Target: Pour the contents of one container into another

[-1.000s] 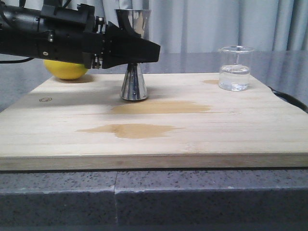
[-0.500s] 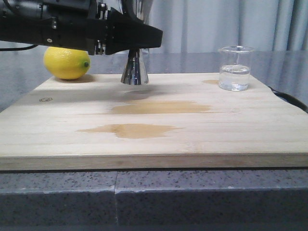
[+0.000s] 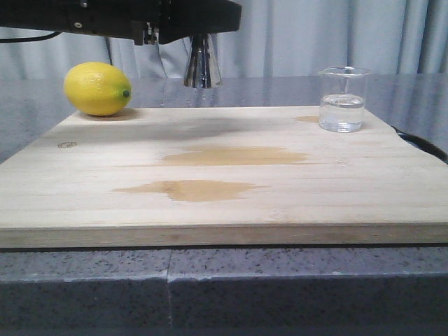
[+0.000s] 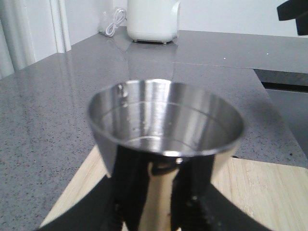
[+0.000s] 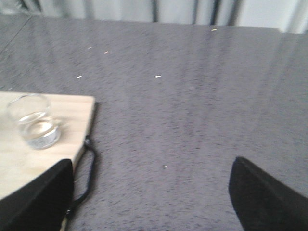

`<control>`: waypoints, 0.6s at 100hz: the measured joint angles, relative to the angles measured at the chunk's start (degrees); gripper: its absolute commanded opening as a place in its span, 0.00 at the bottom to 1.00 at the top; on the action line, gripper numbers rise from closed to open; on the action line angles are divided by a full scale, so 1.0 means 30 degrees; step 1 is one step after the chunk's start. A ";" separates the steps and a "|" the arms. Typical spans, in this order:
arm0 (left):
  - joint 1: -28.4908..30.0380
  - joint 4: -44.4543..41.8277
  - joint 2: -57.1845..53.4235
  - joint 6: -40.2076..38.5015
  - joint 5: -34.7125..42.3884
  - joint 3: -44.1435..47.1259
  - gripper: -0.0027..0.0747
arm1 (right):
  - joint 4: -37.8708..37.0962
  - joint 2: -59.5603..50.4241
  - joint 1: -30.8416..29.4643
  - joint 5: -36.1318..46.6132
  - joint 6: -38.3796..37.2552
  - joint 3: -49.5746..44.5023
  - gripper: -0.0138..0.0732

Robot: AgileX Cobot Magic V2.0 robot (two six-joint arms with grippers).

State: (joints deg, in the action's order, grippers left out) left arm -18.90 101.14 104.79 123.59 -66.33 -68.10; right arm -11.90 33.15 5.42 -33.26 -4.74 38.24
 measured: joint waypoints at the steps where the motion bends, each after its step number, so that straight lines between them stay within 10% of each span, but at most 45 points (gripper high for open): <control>1: 0.0000 0.0000 0.0000 0.0000 0.0000 0.0000 0.29 | -0.0004 0.0066 0.0186 0.0039 0.0012 0.0040 0.82; 60: 0.0000 -0.0073 0.0000 0.0000 0.0000 0.0000 0.29 | 0.0941 0.6541 0.5250 0.1356 0.0342 0.3577 0.82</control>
State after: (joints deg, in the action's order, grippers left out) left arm -18.90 100.92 104.79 123.59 -66.33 -68.10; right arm -9.07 52.77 21.17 -29.19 -3.71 48.97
